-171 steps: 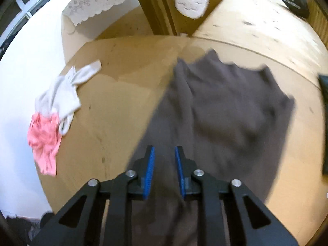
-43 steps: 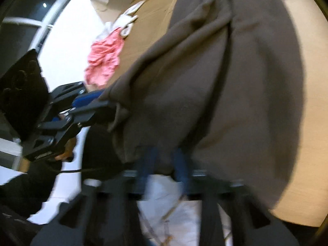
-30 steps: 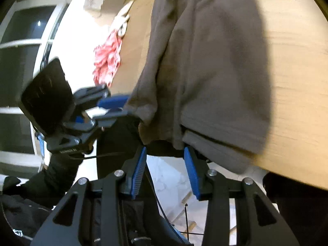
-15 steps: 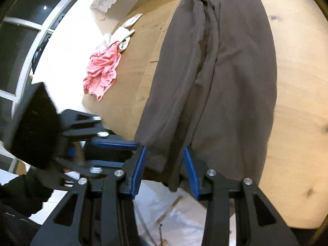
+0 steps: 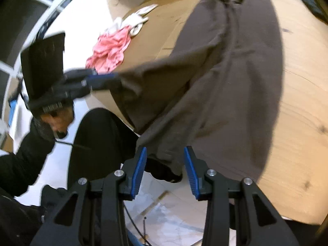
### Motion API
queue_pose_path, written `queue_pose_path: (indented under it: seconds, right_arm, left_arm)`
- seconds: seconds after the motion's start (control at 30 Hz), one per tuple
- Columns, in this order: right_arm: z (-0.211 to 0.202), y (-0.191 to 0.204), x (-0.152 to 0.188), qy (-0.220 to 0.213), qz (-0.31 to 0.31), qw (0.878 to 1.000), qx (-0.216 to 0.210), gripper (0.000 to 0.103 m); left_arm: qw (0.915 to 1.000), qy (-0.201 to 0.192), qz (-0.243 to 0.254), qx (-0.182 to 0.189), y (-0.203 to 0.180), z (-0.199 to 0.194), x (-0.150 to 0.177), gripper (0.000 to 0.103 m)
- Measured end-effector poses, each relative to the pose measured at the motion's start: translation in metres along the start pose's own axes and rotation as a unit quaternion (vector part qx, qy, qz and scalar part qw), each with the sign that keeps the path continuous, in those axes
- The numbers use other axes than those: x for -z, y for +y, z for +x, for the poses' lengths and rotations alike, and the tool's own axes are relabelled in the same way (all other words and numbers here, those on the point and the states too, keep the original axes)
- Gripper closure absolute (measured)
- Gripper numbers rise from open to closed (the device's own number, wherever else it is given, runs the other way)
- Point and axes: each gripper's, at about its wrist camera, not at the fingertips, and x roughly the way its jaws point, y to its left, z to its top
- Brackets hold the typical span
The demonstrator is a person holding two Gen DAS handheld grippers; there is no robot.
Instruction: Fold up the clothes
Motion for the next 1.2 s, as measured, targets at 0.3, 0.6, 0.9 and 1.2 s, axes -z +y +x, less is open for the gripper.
queue_pose_path:
  seconds: [0.3,0.6,0.9,1.2]
  right_arm:
    - [0.045,0.034,0.014,0.048,-0.148,0.978,0.139,0.076]
    - [-0.008,0.013,0.002,0.037,-0.063,0.994,0.082,0.098]
    - [-0.028,0.036,-0.017,0.008,-0.064,0.995,0.071,0.08]
    - [0.054,0.056,-0.045,0.051,-0.093,0.985,0.137,0.077]
  left_arm:
    - [0.9999,0.001,0.012,0.007,-0.003,0.006,-0.004,0.095]
    - [0.9998,-0.006,0.02,0.006,-0.008,-0.002,-0.007,0.095]
    - [0.9997,-0.018,0.015,0.004,-0.007,-0.014,-0.007,0.095]
    - [0.9994,-0.033,0.005,0.004,-0.002,-0.03,0.0,0.095]
